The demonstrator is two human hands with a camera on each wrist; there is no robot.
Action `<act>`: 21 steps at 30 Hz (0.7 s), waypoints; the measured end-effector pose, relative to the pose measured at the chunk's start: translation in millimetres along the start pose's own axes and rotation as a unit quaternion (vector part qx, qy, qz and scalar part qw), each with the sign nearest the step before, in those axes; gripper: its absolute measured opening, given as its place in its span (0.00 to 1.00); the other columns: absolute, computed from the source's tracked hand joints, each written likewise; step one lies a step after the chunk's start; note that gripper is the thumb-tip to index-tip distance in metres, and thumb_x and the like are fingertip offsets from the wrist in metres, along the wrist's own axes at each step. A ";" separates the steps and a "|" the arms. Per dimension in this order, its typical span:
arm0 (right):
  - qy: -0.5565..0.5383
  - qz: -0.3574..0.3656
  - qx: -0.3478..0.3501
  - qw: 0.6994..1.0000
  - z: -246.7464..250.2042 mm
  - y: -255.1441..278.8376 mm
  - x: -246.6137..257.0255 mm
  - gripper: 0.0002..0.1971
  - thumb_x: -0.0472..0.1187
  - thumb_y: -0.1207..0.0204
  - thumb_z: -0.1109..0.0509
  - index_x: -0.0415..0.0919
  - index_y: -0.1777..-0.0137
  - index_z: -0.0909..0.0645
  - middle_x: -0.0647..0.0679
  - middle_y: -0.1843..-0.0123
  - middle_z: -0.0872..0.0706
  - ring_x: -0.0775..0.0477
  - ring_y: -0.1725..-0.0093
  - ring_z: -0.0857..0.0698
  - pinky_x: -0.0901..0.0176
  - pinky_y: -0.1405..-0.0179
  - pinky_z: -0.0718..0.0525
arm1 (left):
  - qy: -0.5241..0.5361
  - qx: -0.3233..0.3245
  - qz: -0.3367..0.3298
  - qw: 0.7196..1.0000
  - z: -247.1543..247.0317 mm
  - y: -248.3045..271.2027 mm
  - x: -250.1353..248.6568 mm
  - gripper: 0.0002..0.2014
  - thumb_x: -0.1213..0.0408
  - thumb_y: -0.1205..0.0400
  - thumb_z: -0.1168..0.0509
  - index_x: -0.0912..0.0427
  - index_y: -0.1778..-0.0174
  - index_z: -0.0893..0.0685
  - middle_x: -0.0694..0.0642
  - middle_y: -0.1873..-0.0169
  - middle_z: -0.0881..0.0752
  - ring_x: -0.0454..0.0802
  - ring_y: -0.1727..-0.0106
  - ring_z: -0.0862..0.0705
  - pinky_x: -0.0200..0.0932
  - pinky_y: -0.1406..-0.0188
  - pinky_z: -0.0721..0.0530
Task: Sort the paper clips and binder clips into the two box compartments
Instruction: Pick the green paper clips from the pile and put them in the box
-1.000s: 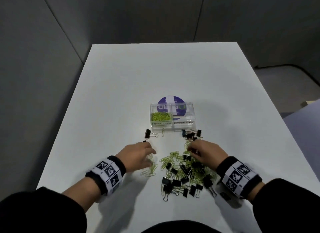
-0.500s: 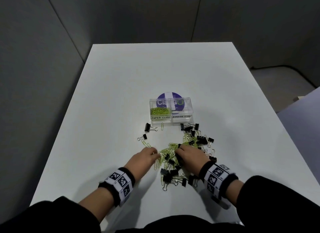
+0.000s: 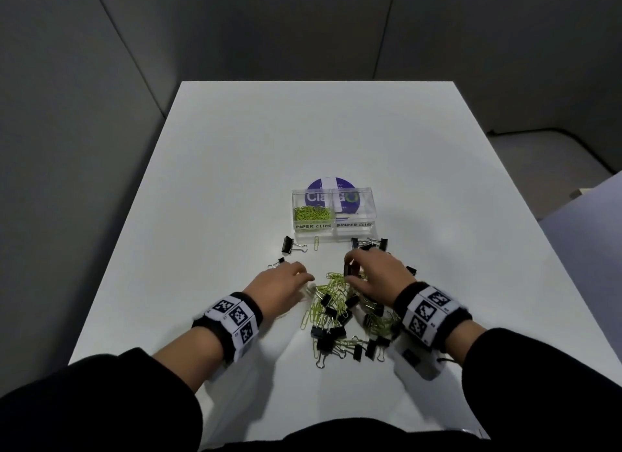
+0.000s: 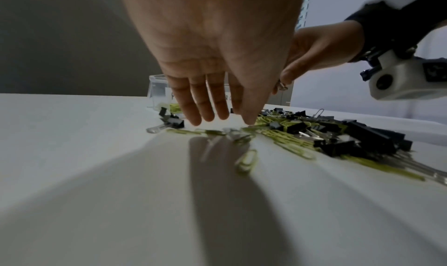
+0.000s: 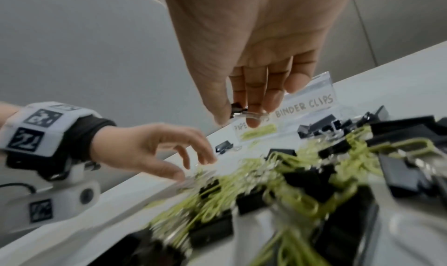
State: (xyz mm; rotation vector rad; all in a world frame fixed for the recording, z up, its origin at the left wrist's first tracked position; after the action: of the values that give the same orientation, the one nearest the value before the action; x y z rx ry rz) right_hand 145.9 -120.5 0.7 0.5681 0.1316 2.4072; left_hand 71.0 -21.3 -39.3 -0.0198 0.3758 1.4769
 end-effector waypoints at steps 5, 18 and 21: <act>0.032 -0.026 -0.014 0.999 17.6 -31.8 -17.5 0.19 0.48 0.21 0.36 0.44 0.33 0.27 0.46 0.38 0.16 0.44 0.36 0.25 0.51 0.43 0.22 | -0.052 0.008 0.000 0.999 -0.5 7.7 13.0 0.18 0.70 0.21 0.35 0.58 0.34 0.20 0.58 0.38 0.18 0.57 0.41 0.17 0.49 0.57 0.13; 0.101 0.041 0.009 0.994 -4.4 -53.3 -3.3 0.18 0.45 0.20 0.38 0.43 0.32 0.26 0.45 0.35 0.20 0.43 0.35 0.24 0.52 0.38 0.23 | -0.038 0.052 0.020 0.998 -14.9 26.7 21.9 0.25 0.49 0.17 0.48 0.59 0.29 0.27 0.58 0.28 0.28 0.56 0.28 0.28 0.50 0.40 0.19; 0.128 0.038 0.049 0.990 -18.3 -34.4 -10.9 0.16 0.47 0.20 0.40 0.44 0.35 0.24 0.45 0.36 0.19 0.43 0.35 0.25 0.51 0.38 0.24 | -0.022 0.060 -0.001 0.998 -24.2 29.6 14.4 0.27 0.45 0.24 0.50 0.56 0.40 0.18 0.55 0.44 0.16 0.53 0.47 0.15 0.42 0.58 0.12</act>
State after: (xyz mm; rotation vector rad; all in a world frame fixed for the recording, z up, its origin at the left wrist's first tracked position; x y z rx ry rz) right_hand 165.4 -99.5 -27.9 0.3110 0.3459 2.5511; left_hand 37.3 -10.1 -59.4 0.1089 0.4278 1.4477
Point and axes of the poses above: each hand's wrist, its own y-axis away from the middle knuckle, its own z-axis out of the back of the hand, x = y × z, the point moved 10 cm from there along -y, towards the middle knuckle
